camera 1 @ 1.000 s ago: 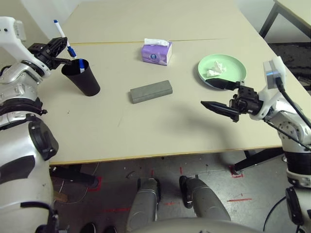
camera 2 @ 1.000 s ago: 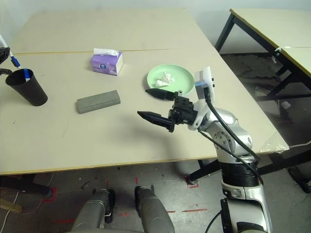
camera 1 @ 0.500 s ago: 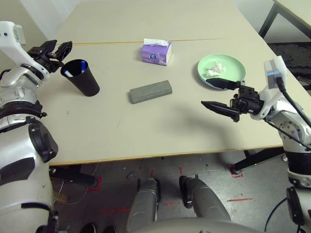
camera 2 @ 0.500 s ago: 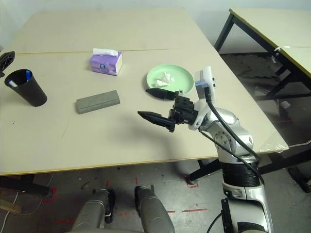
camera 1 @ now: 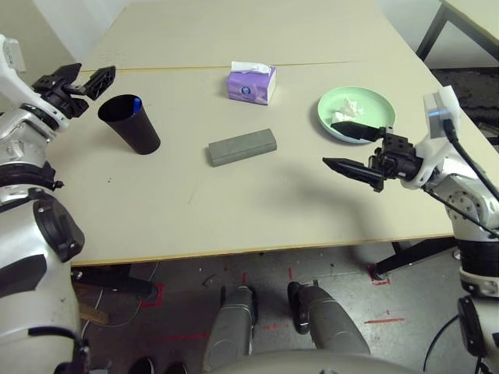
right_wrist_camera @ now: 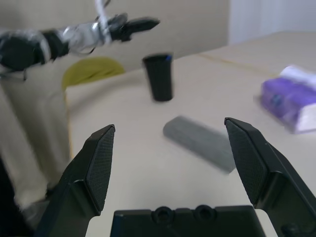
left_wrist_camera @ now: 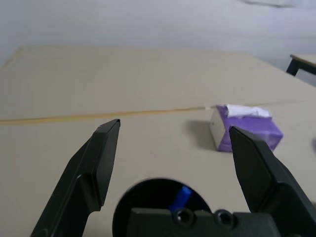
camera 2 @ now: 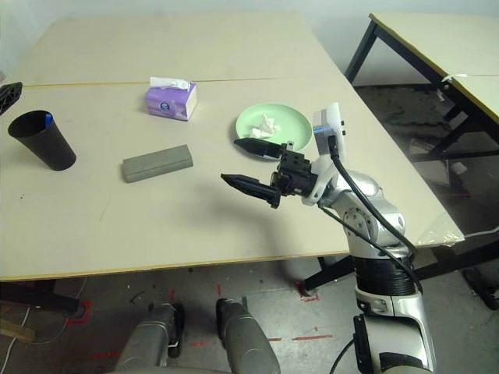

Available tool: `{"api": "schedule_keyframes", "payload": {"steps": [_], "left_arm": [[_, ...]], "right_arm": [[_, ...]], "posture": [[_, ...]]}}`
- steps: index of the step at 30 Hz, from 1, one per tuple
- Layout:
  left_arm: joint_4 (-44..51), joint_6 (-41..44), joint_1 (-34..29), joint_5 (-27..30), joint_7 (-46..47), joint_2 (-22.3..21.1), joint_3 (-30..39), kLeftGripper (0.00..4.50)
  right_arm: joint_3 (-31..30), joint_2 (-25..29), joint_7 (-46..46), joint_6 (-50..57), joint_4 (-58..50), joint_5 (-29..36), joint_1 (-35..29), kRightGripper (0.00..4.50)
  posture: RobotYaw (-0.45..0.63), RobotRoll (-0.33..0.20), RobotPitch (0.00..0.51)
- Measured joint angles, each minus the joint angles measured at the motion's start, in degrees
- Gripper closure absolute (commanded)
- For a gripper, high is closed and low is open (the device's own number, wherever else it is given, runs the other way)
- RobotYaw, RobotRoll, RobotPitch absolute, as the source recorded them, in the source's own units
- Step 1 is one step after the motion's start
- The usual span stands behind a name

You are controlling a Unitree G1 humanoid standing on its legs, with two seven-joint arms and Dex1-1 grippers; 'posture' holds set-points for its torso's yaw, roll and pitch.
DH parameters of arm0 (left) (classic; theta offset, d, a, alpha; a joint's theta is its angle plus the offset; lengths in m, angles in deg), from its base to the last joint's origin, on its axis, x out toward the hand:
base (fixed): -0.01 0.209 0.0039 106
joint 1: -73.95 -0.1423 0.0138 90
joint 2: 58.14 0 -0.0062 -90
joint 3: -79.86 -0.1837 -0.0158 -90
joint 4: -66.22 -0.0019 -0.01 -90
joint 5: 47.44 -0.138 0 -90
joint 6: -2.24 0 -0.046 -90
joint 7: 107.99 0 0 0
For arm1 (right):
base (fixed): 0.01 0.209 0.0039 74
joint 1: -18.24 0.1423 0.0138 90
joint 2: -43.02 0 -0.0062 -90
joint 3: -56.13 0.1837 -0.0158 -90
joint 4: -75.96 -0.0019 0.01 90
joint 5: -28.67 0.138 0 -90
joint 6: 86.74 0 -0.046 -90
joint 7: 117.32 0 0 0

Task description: Organize and tidy the items on the table.

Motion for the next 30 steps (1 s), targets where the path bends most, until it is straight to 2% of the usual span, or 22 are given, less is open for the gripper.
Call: {"api": "schedule_keyframes", "payload": {"steps": [3, 6, 8, 11, 14, 18, 24, 30], "left_arm": [[1.3, 1.2, 0.4, 2.6, 0.9, -1.4, 2.4, 0.03], [2.5, 1.4, 0.1, 4.9, 3.3, -4.5, 5.1, 0.03], [3.5, 1.0, -2.1, 6.2, 4.9, -6.9, 6.8, 0.03], [4.0, -0.4, -9.1, 7.1, 7.2, -8.8, 9.2, 0.03], [4.1, -1.7, -15.7, 7.4, 8.3, -7.4, 10.3, 0.03], [5.2, -3.0, -21.8, 8.9, 8.7, -4.1, 11.6, 0.03], [10.1, -3.6, -26.9, 9.8, 9.0, 0.3, 12.1, 0.03], [11.6, -3.5, -28.1, 9.8, 9.7, 1.2, 12.0, 0.03]], "right_arm": [[5.0, 1.1, -6.4, 3.3, 0.1, 2.3, 5.2, 0.00], [10.8, 4.0, -13.4, 3.0, 2.5, 1.3, 7.6, 0.00], [14.1, 6.2, -17.0, 0.8, 5.2, -1.6, 5.7, 0.00], [17.3, 8.5, -21.0, -3.5, 9.8, -7.7, -1.8, 0.00], [18.4, 8.1, -24.4, -7.9, 12.4, -12.1, -8.3, 0.00], [19.7, 4.7, -28.9, -12.3, 13.3, -14.6, -12.2, 0.00], [19.9, 0.0, -33.2, -16.7, 14.7, -16.0, -13.2, 0.00], [19.4, -2.6, -35.6, -19.0, 15.7, -17.0, -13.2, 0.00]], "posture": [[-0.09, 0.000, 0.184], [-0.09, 0.000, 0.192], [-0.09, 0.000, 0.199], [-0.09, 0.000, 0.201], [-0.09, 0.000, 0.204], [-0.09, 0.000, 0.209], [-0.08, 0.000, 0.223], [-0.04, 0.000, 0.249]]}}
